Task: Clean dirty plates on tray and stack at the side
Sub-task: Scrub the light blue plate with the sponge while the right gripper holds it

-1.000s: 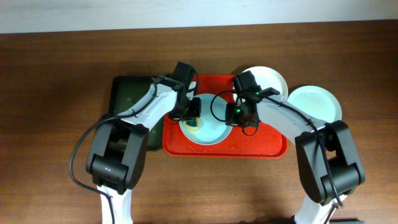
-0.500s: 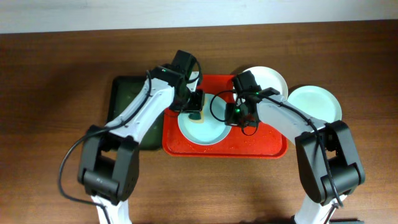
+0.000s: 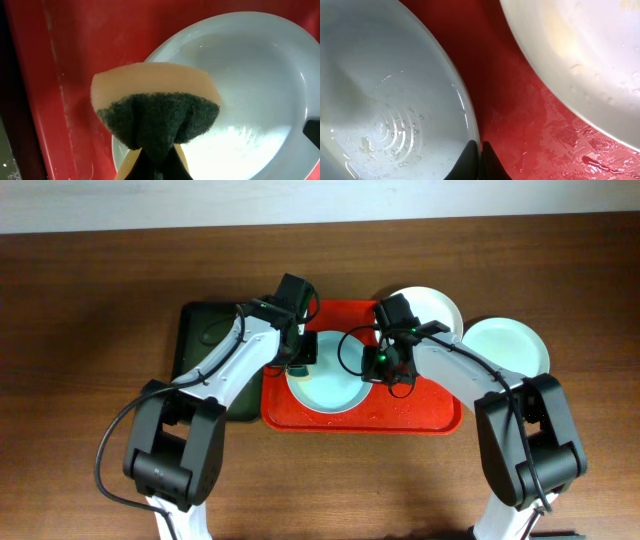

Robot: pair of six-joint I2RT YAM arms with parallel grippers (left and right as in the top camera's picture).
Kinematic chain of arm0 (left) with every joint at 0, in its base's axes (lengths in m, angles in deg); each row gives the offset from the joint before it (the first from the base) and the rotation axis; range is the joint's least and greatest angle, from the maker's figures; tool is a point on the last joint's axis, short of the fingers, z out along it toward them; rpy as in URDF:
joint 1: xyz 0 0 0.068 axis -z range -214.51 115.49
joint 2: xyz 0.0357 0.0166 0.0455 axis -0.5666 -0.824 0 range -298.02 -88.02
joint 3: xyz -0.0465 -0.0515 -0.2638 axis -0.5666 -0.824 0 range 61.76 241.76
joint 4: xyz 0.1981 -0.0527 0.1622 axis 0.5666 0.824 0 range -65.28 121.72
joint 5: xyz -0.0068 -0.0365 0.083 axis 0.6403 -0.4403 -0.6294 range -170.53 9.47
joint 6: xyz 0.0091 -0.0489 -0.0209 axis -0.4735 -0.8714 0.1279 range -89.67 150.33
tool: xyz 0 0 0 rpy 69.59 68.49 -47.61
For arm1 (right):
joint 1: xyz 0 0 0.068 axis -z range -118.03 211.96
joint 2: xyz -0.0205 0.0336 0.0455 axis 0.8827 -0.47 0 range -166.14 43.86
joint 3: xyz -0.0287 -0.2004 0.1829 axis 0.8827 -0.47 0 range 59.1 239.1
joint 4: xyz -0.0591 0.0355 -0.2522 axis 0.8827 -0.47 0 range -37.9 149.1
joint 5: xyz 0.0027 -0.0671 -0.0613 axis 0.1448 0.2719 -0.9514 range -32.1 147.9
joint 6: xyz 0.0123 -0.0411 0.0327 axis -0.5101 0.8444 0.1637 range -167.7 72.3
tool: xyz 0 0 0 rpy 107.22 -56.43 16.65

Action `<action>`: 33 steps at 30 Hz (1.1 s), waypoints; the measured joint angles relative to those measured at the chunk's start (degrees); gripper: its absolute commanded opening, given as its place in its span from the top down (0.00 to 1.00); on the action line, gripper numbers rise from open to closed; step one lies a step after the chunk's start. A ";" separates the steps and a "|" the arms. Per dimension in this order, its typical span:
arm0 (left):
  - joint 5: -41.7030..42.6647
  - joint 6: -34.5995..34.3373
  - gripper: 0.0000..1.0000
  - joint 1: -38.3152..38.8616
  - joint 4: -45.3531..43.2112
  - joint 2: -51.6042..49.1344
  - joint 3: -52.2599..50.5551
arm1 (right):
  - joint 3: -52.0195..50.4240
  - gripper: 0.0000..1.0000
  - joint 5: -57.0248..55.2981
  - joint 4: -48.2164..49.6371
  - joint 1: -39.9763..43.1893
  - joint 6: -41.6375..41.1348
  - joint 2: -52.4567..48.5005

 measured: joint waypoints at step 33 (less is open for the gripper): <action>6.80 3.34 1.00 1.62 3.76 3.41 1.38 | 0.00 0.96 -0.57 0.20 0.00 -0.02 0.00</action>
